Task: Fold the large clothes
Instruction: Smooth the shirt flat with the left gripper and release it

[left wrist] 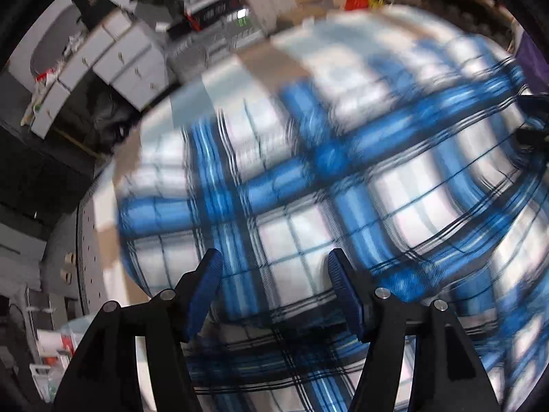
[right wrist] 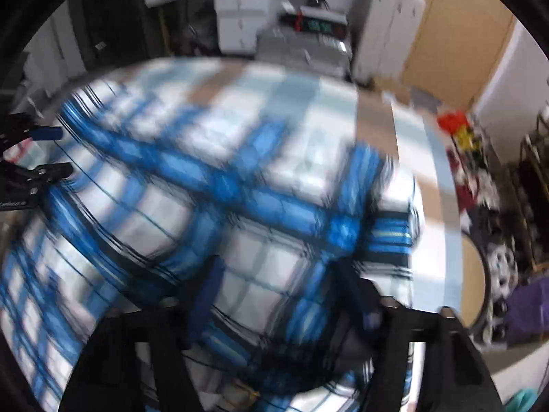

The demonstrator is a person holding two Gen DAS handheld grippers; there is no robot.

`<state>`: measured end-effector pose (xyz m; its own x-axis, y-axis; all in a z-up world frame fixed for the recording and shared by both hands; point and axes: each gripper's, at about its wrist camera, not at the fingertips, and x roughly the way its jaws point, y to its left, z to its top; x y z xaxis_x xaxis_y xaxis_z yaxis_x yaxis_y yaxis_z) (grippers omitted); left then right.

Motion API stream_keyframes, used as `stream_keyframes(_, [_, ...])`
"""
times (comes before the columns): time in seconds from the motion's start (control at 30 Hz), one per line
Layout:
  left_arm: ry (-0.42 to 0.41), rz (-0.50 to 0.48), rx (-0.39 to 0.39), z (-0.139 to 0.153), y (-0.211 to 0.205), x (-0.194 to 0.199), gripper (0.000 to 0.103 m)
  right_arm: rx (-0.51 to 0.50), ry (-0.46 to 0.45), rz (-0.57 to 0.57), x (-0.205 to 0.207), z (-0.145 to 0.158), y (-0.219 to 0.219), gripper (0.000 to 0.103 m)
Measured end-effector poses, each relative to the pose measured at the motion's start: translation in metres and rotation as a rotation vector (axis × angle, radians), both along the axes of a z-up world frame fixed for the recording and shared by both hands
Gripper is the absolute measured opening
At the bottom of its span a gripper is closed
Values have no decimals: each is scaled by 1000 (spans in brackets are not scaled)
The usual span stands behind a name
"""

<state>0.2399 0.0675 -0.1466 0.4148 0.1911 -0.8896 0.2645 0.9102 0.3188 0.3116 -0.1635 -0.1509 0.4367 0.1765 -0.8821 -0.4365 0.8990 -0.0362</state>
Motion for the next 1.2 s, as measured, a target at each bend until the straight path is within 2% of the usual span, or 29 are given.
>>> stream_keyframes(0.03, [0,17,-14,-5,6,0,64,14,25,-14,-1,-9,-8,62])
stream_keyframes(0.07, [-33,42,-63,-2,16,0,64,27,8,-19,-5,-8,-13,62])
stream_keyframes(0.13, [-8,126,-140,-1,36,2,65,71,43,-33,-10,-3,-24,62])
stream_keyframes(0.27, [-27,144,-152,13,50,-11,65,185,-34,-64,-34,32,-44,62])
stream_keyframes(0.4, [-34,134,-189,28,50,-51,65,335,-75,-95,-71,65,-56,62])
stream_keyframes(0.47, [-52,136,-200,37,53,-78,65,436,-118,-110,-105,85,-60,63])
stream_keyframes(0.57, [-84,154,-241,49,60,-116,65,555,-197,-121,-152,105,-60,77])
stream_keyframes(0.67, [-133,183,-280,60,67,-150,65,627,-327,-138,-209,123,-53,91])
stream_keyframes(0.7, [-152,199,-286,62,69,-162,66,629,-360,-151,-223,125,-50,96])
stream_keyframes(0.73, [-157,206,-283,62,71,-168,67,645,-409,-168,-244,127,-47,98])
stream_keyframes(0.8, [-158,208,-269,62,71,-182,69,678,-440,-176,-263,127,-42,100])
stream_keyframes(0.93, [-140,235,-230,51,79,-202,71,741,-430,-196,-291,113,-44,103])
stream_keyframes(1.03, [-80,293,-184,32,95,-213,72,761,-404,-196,-300,84,-47,103])
stream_keyframes(1.07, [-66,298,-214,26,101,-215,72,719,-373,-215,-299,78,-45,103])
stream_keyframes(1.1, [-38,306,-248,19,106,-215,72,665,-303,-239,-291,77,-42,103])
stream_keyframes(1.17, [-6,329,-299,10,113,-212,72,765,-328,-214,-298,78,-49,103])
stream_keyframes(1.2, [8,333,-324,4,115,-210,72,778,-337,-225,-300,79,-51,103])
